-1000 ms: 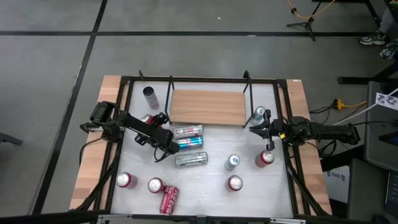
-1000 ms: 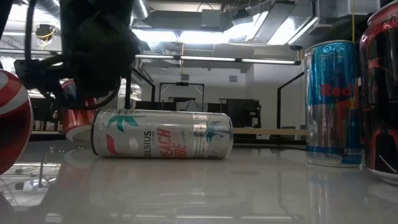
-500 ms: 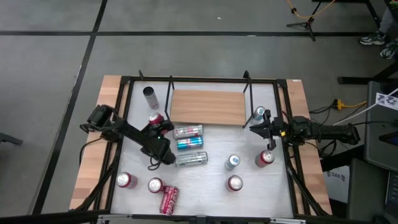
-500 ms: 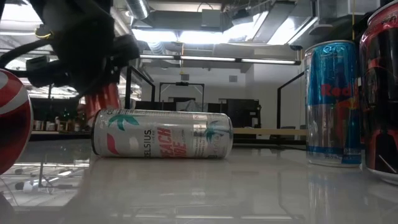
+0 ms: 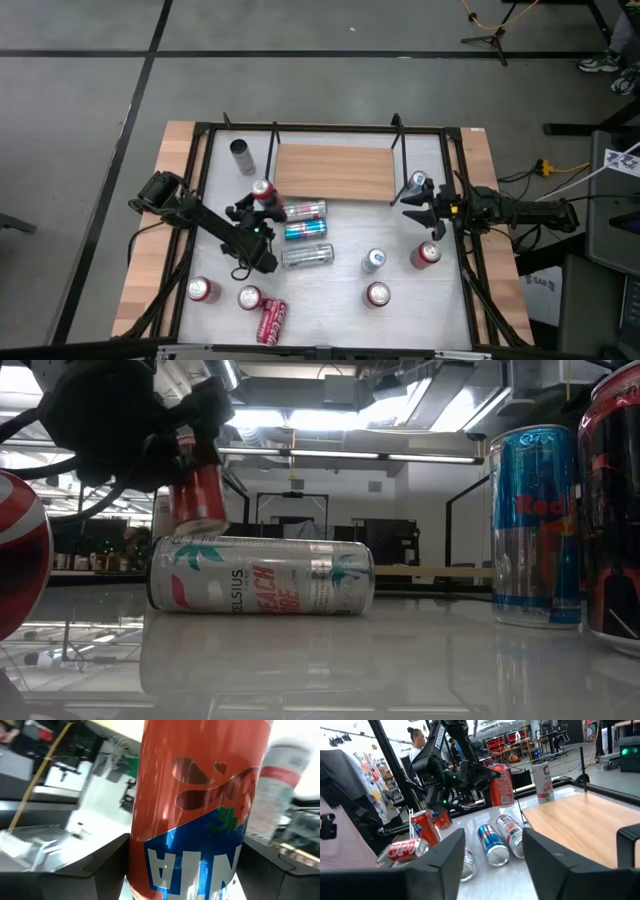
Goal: Place canned beverage on shelf
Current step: Put the top red soda can on the shelf
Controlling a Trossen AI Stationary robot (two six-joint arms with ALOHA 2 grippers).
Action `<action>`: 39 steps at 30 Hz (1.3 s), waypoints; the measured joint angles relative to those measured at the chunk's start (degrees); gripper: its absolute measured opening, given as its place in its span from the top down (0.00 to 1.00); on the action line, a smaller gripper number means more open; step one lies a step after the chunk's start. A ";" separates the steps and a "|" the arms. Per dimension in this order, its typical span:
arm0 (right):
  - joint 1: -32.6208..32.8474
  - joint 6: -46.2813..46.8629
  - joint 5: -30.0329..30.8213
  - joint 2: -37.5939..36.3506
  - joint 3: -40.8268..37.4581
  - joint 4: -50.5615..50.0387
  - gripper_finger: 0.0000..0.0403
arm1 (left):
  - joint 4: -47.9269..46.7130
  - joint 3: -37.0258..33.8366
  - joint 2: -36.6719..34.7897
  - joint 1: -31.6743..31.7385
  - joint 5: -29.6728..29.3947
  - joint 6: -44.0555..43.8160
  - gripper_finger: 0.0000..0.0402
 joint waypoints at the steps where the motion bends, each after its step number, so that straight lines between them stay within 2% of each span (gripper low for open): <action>1: 0.00 0.98 0.00 0.00 0.00 0.02 0.50 | 0.00 0.00 0.00 -0.12 -1.10 0.00 0.27; 7: 0.00 6.05 -0.04 0.00 0.00 3.42 0.42 | 0.00 0.00 0.00 -0.23 -7.25 0.00 0.27; 12: 0.00 6.29 -2.71 0.00 0.00 8.76 0.41 | 0.00 0.00 0.00 -0.20 -11.39 0.00 0.27; 17: 0.00 6.27 -2.84 0.00 0.00 10.08 0.41 | -0.02 0.00 0.00 -0.20 -14.75 0.00 0.27; 39: 0.00 5.57 -2.38 0.02 0.00 9.68 0.41 | 0.22 0.00 0.00 7.55 -16.42 1.45 0.27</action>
